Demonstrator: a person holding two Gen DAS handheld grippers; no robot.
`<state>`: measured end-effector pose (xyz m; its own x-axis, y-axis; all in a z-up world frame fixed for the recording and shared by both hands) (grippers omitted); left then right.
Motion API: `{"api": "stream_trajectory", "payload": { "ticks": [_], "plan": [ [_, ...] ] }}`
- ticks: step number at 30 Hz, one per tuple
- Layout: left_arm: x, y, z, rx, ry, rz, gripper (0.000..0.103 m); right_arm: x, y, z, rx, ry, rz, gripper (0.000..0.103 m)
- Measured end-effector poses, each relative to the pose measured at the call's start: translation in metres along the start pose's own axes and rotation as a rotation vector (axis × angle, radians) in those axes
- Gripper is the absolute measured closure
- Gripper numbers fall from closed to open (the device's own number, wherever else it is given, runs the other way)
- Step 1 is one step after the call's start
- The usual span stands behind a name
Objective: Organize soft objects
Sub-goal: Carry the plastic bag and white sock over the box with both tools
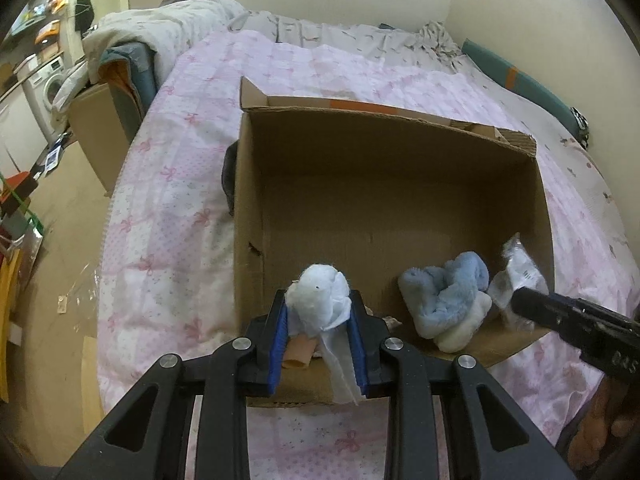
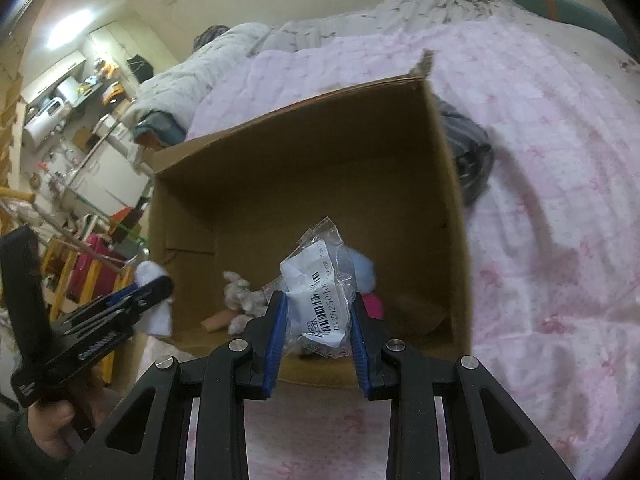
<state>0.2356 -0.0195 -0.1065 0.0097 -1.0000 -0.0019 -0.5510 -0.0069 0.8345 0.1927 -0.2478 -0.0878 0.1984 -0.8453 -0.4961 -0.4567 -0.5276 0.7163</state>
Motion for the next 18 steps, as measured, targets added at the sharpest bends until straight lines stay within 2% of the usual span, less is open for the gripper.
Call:
{"api": "stream_trajectory", "payload": {
  "ticks": [3, 8, 18],
  "plan": [
    [0.001, -0.002, 0.002, -0.010, -0.001, -0.003, 0.078, -0.014, -0.005, 0.003, -0.019, 0.040, -0.059, 0.071],
    [0.001, -0.005, 0.005, -0.028, -0.001, -0.008, 0.078, -0.021, -0.014, 0.010, -0.039, 0.056, -0.058, 0.071],
    [-0.004, -0.001, 0.004, -0.009, 0.027, -0.010, 0.077, -0.024, -0.017, 0.010, -0.035, 0.050, -0.072, 0.071]
  ]
}}
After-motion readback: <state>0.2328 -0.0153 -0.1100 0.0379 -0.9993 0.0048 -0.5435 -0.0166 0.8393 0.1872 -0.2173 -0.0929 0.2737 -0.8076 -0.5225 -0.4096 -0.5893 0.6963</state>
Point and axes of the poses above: each gripper's, at about its wrist camera, not at the fingertips, and y roughly against the way its jaws point, x to its right, z to its underside, the point moved 5 cm from there along -y, roughly the way its jaws point, and after that the axes turned 6 degrees about -z, right-handed, at the moved point
